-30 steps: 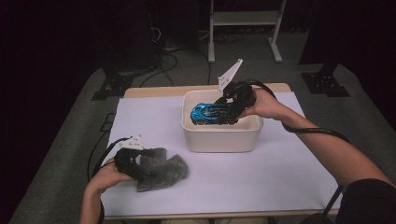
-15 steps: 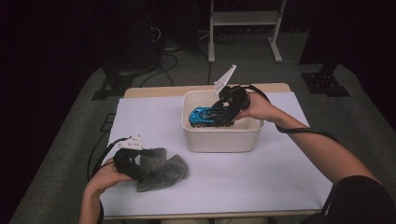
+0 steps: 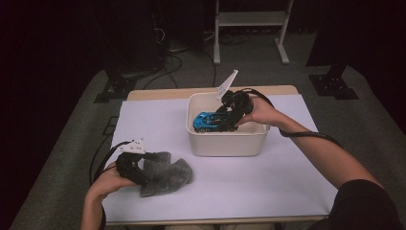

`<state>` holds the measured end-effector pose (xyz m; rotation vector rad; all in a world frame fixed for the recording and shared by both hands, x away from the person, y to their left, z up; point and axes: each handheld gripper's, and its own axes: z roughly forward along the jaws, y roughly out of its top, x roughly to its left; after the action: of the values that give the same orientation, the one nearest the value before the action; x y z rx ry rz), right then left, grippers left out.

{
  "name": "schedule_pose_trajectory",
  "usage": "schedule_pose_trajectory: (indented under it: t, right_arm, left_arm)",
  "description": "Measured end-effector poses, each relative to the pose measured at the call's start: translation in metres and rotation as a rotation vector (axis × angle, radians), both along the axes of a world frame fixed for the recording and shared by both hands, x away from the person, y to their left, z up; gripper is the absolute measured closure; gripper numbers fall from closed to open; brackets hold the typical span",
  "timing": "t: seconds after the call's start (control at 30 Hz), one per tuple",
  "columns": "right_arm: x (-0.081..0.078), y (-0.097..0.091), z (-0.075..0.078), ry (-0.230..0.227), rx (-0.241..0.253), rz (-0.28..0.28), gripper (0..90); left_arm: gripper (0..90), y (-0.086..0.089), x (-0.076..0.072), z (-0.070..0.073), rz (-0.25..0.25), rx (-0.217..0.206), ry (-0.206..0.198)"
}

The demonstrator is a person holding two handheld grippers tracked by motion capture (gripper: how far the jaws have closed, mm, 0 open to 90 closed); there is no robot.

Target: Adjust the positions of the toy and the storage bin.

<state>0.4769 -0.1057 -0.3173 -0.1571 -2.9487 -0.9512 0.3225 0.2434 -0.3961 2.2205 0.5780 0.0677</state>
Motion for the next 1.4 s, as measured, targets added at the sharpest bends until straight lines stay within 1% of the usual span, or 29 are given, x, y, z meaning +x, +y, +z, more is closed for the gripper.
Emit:
schedule_pose_trajectory:
  t: [0.1,0.23,0.47,0.57,0.7,0.73,1.03,1.17,1.4]
  right_arm:
    - [0.000,0.002,-0.003,-0.003,-0.015,0.001,25.3]
    - [0.002,0.003,-0.007,0.000,-0.023,0.005,25.3]
    - [0.004,0.005,-0.010,-0.004,-0.031,0.006,25.3]
    - [0.005,0.005,-0.013,0.000,-0.031,0.006,25.3]
    - [0.005,0.005,-0.015,0.005,-0.041,0.006,25.3]
    - [0.005,0.006,-0.016,0.012,-0.043,0.007,25.3]
    - [0.006,0.008,-0.021,0.020,-0.059,0.008,25.3]
    - [0.007,0.009,-0.022,0.025,-0.055,0.009,25.3]
    - [0.007,0.012,-0.026,0.027,-0.077,0.009,25.3]
  left_arm:
    - [7.3,0.001,0.000,0.000,0.004,0.000,0.002]
    - [7.3,0.000,-0.001,0.002,-0.001,-0.004,-0.006]
    - [7.4,0.001,-0.002,0.003,0.003,-0.010,-0.007]
    - [7.4,0.000,-0.003,0.004,0.002,-0.015,-0.008]
    - [7.3,0.001,-0.003,0.003,-0.002,-0.004,-0.006]
    - [7.3,0.001,-0.003,0.003,-0.001,-0.007,-0.006]
    - [7.3,0.002,-0.003,0.004,-0.002,-0.010,-0.007]
    - [7.3,0.002,-0.003,0.004,-0.002,-0.013,-0.007]
    - [7.3,0.002,-0.003,0.004,-0.001,-0.016,-0.008]
